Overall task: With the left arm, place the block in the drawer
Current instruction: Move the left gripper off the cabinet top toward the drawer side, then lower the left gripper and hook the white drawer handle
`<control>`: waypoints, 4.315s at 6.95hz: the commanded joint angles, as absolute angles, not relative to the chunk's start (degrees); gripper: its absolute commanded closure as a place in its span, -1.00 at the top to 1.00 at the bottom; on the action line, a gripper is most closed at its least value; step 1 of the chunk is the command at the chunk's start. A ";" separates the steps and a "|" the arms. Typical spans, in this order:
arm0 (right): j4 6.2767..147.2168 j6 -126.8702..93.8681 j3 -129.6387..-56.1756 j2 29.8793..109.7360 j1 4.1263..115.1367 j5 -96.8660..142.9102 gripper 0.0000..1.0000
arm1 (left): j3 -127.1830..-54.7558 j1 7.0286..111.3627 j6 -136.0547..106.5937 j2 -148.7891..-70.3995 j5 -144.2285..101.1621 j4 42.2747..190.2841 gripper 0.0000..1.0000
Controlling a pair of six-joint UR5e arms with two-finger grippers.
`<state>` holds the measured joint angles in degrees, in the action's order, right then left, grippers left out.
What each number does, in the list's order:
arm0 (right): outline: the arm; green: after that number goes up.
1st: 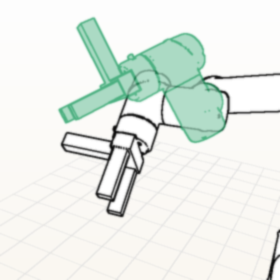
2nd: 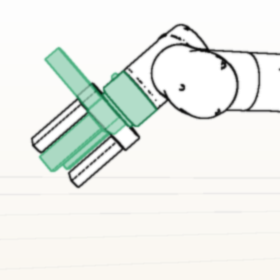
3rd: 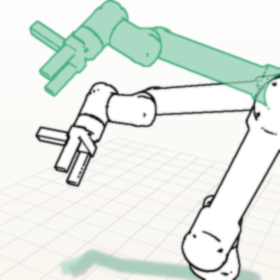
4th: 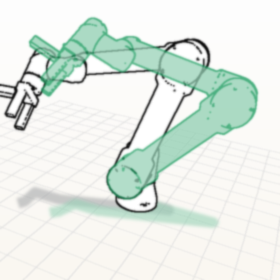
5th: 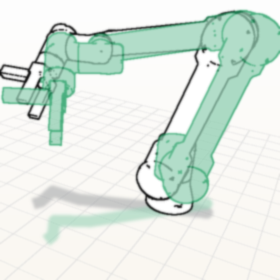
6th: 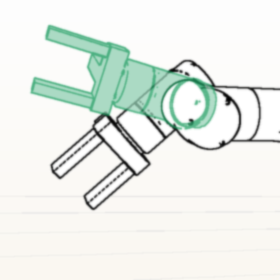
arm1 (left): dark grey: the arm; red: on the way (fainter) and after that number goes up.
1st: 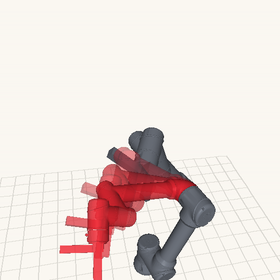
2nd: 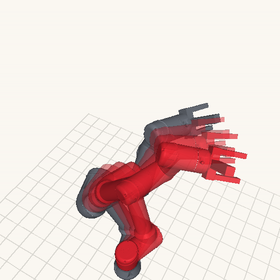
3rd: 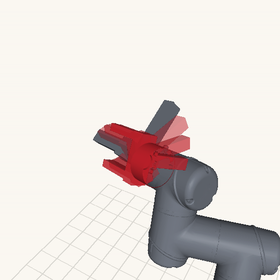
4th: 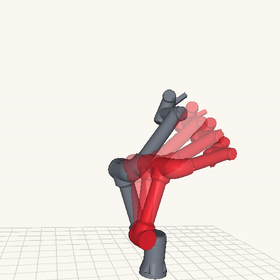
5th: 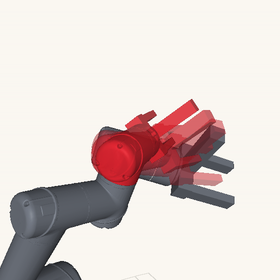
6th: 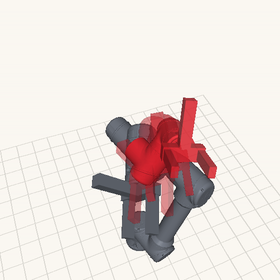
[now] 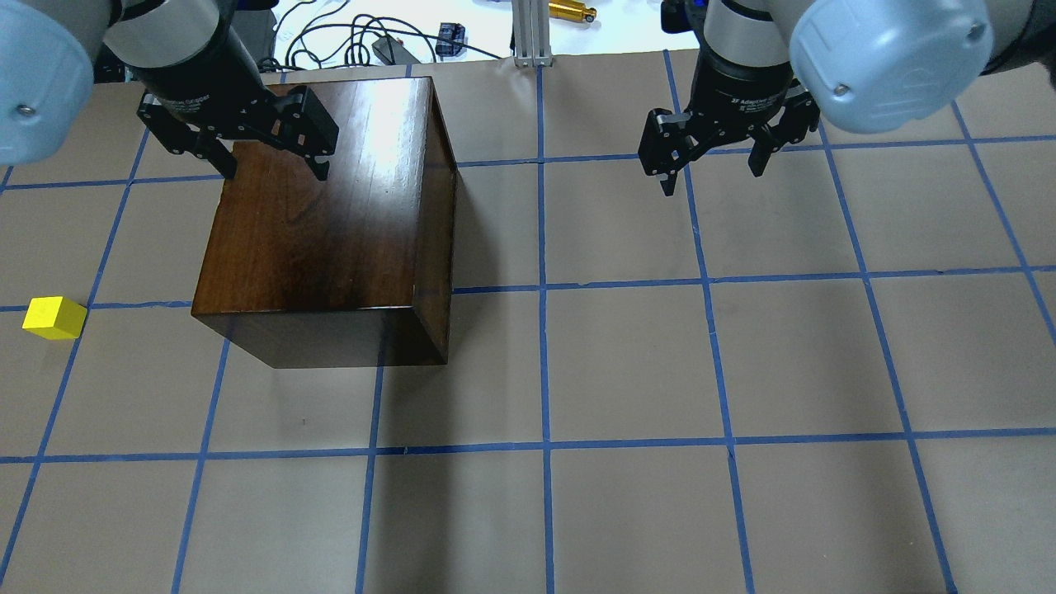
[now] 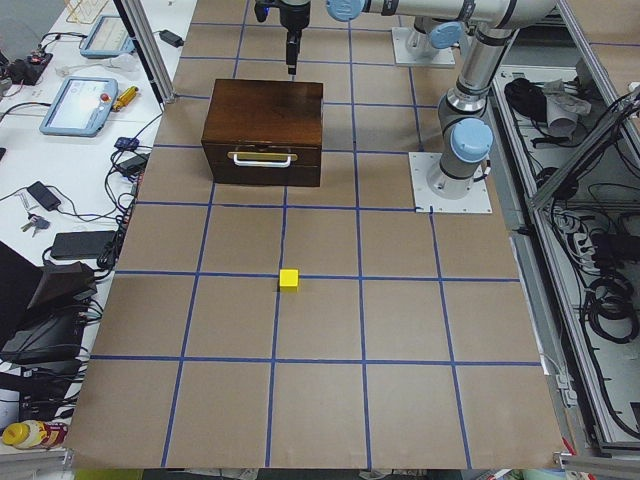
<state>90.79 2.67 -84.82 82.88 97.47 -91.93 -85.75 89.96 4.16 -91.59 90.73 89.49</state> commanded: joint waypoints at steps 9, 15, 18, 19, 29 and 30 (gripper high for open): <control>90.79 2.72 -84.81 82.88 97.47 -91.93 1.00 | -85.43 54.61 37.11 -94.55 90.79 92.38 1.00; 90.79 2.72 -84.81 82.88 97.47 -91.93 1.00 | -85.78 51.33 41.66 -108.26 73.78 91.14 1.00; 90.79 2.64 -84.81 82.88 97.47 -91.85 1.00 | -85.78 55.54 40.70 -111.96 69.89 90.44 1.00; 90.79 2.64 -84.81 82.88 97.47 -91.93 1.00 | -85.78 55.89 40.26 -112.76 69.70 90.09 1.00; 90.79 2.72 -84.81 82.88 97.47 -91.93 1.00 | -85.96 60.47 36.65 -118.47 69.78 83.41 1.00; 90.79 2.72 -84.81 82.88 97.47 -91.93 1.00 | -85.87 60.47 36.82 -118.48 69.96 83.41 1.00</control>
<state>90.79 2.72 -84.81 82.88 97.47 -91.93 -85.93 60.47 36.72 -118.29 69.80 83.54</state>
